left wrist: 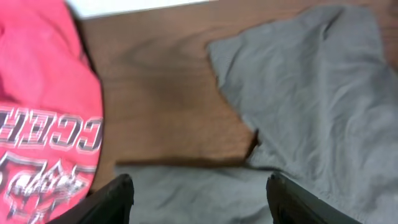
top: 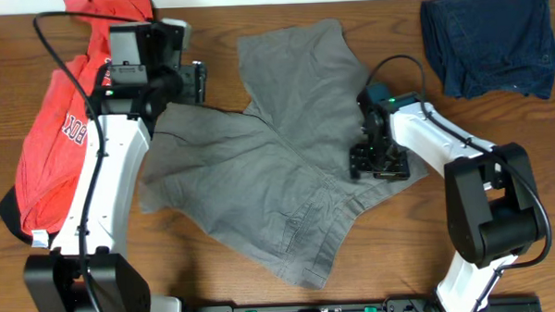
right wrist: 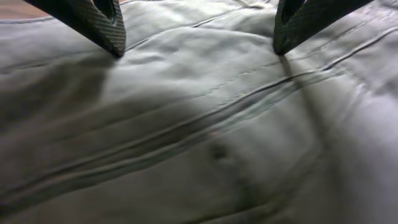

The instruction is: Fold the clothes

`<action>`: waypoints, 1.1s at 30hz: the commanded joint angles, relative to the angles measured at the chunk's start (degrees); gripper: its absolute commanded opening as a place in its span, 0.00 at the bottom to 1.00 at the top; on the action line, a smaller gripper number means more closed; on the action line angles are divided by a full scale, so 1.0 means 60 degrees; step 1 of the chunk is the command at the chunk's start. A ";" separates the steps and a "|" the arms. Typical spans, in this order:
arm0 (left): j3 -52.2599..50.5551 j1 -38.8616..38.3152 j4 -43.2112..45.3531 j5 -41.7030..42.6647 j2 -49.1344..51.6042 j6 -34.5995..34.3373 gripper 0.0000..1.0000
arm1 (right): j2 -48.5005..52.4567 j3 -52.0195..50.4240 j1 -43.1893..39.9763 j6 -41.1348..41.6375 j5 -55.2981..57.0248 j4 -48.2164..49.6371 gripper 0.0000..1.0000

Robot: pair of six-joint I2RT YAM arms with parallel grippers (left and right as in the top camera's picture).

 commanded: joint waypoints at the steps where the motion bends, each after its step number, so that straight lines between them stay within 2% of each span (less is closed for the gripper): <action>1: 0.0109 -0.0113 0.0182 0.0069 0.0463 0.0364 0.70 | 0.0029 -0.0091 -0.0452 0.0124 0.0958 0.0095 0.74; 5: 0.0102 -0.0171 0.0346 0.0073 0.0885 0.0393 0.71 | 0.0066 -0.0091 -0.0911 -0.0040 0.2011 0.0710 0.68; 14: 0.0098 -0.0171 0.0772 0.0076 0.1927 0.0393 0.70 | 0.1198 -0.0091 -0.1865 -0.2036 0.2055 0.3778 0.63; 20: 0.0098 -0.0237 0.1872 0.0091 0.2710 0.0379 0.71 | 0.2302 -0.0087 -0.1974 -0.3271 0.2535 0.6040 0.61; 24: 0.0098 -0.0419 0.2769 0.0087 0.3286 0.0346 0.71 | 0.2761 -0.0076 -0.1971 -0.3490 0.3075 0.7107 0.60; 25: 0.0098 -0.0470 0.3045 0.0084 0.3461 0.0350 0.72 | 0.2779 -0.0058 -0.1963 -0.3530 0.3060 0.7231 0.62; 27: 0.0098 -0.0554 0.3639 0.0084 0.3807 0.0342 0.72 | 0.2732 0.0095 -0.1916 -0.3526 0.2991 0.7133 0.75; 29: 0.0098 -0.0634 0.4306 0.0080 0.4156 0.0215 0.77 | 0.2565 0.0517 -0.1792 -0.3402 0.2834 0.6543 0.87; 32: 0.0098 -0.0670 0.5424 0.0080 0.4648 -0.0594 0.78 | 0.2157 0.1158 -0.1592 -0.3195 0.2426 0.5646 0.99; 33: 0.0098 -0.0670 0.5770 0.0076 0.4816 -0.0973 0.78 | 0.1953 0.1395 -0.1526 -0.3122 0.2222 0.5311 0.99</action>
